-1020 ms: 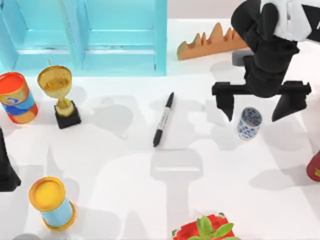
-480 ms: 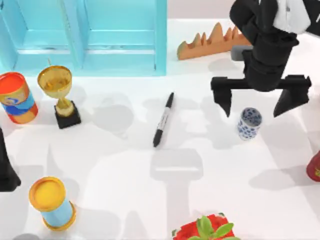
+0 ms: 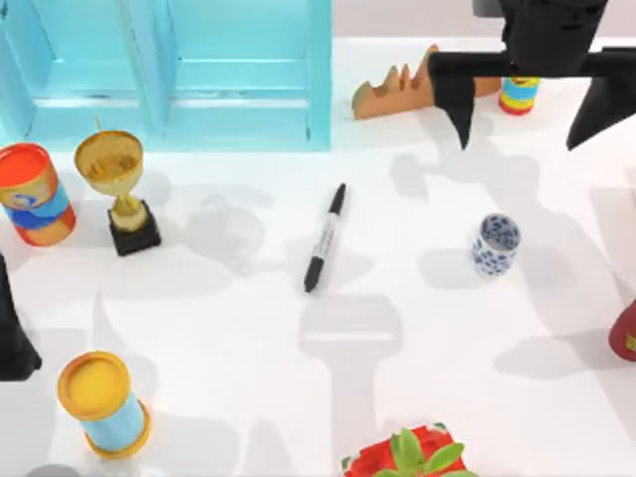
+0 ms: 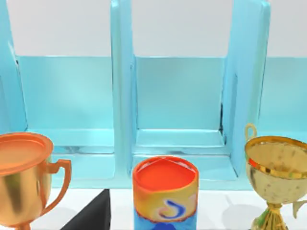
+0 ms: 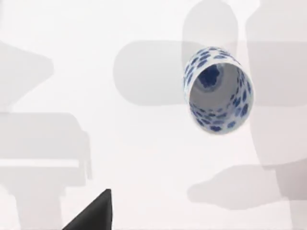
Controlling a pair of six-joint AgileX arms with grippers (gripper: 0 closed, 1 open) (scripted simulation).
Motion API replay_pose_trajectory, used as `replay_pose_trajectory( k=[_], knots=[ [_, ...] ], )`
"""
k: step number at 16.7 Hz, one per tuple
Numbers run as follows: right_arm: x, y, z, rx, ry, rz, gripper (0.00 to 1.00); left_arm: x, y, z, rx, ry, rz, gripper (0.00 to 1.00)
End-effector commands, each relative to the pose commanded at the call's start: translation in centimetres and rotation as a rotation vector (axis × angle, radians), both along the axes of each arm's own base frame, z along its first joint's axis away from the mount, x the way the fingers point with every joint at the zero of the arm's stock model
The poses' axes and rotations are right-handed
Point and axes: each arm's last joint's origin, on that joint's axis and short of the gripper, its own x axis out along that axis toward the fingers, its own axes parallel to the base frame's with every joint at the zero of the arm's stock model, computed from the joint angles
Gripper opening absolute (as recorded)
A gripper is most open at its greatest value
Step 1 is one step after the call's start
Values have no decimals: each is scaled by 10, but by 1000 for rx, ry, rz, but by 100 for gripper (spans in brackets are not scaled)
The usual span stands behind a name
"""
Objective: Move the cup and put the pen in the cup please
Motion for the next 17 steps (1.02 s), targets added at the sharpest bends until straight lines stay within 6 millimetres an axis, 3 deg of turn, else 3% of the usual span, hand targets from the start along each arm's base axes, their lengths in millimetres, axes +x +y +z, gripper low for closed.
replay_pose_trajectory(
  k=[4,10,13,17],
  knots=[
    [-9,-6,30,-4,-1,-7,100,0,0,0,0,0,0,100],
    [-11,-5,34,-2,-6,-4,100,0,0,0,0,0,0,100],
    [-4,10,19,14,-13,-39,100,0,0,0,0,0,0,100],
    [8,52,-21,62,-25,-127,100,0,0,0,0,0,0,100]
  ],
)
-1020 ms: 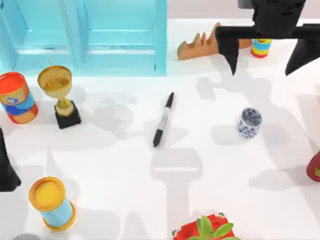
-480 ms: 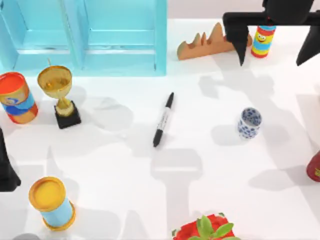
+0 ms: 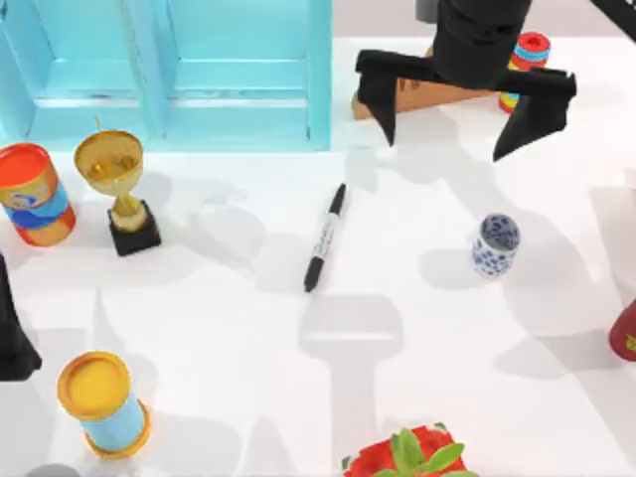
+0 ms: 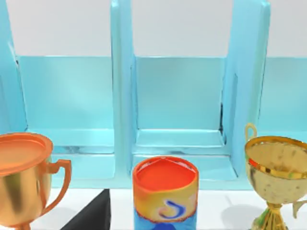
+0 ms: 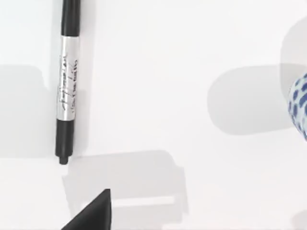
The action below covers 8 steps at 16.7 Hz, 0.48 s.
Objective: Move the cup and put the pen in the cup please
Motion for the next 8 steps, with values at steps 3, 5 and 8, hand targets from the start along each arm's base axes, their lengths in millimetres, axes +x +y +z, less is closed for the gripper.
replay_pose_trajectory(
  k=[3,5,8],
  knots=[
    [4,37,-37,44,-3,-71,100,0,0,0,0,0,0,100],
    [4,59,-58,70,-1,-111,100,0,0,0,0,0,0,100],
    [2,77,-77,93,3,-144,100,0,0,0,0,0,0,100]
  ],
)
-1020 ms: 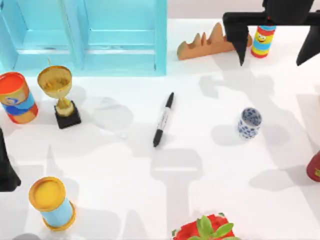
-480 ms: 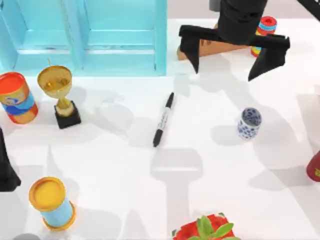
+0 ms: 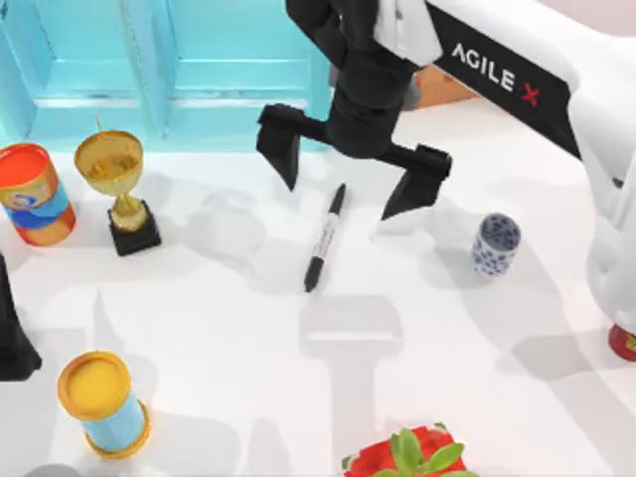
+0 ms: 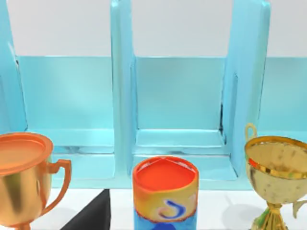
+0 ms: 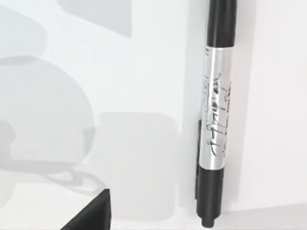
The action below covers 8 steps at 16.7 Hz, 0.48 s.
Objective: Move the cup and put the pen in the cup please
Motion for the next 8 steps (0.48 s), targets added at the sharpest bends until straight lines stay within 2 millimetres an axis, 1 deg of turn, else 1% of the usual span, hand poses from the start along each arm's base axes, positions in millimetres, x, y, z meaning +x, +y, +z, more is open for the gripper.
replay_pose_trajectory(
  k=[5,6,8],
  knots=[
    [1,-1,-1,0,-1,-5,100,0,0,0,0,0,0,100],
    [1,0,-6,0,1,-3,100,0,0,0,0,0,0,100],
    [3,5,-24,-1,3,-1,100,0,0,0,0,0,0,100]
  ],
)
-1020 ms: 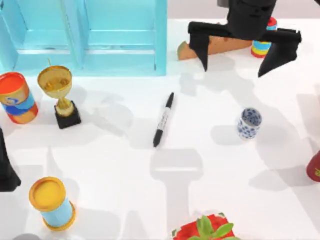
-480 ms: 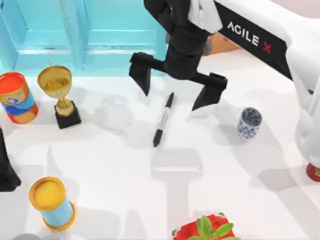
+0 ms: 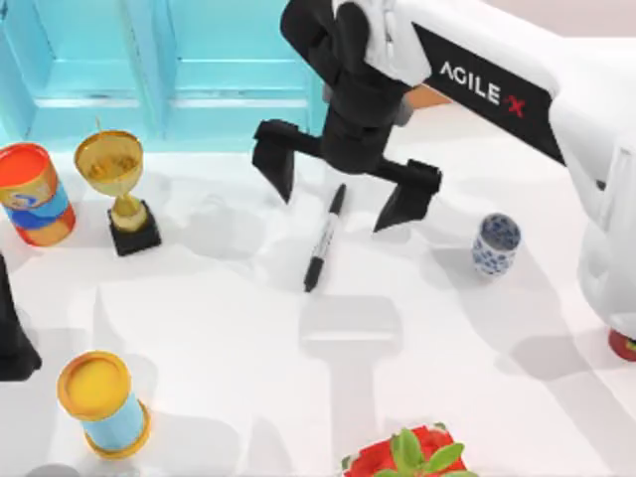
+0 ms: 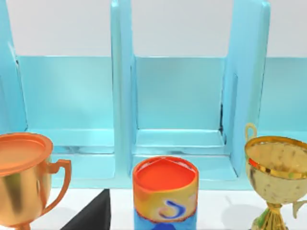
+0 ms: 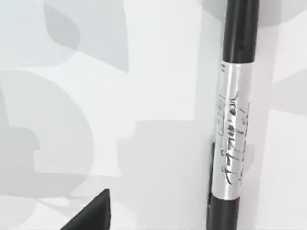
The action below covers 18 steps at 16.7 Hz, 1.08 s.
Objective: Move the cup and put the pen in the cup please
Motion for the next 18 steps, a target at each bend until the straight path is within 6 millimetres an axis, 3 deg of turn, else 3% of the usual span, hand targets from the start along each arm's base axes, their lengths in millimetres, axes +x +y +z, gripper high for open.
replay_pose_trajectory(
  k=[6,10,18],
  knots=[
    [1,11,-71,4,-5,0,100,0,0,0,0,0,0,100],
    [1,12,-75,2,-3,0,100,0,0,0,0,0,0,100],
    [1,12,-75,2,-3,0,40,0,0,0,0,0,0,100]
  ],
)
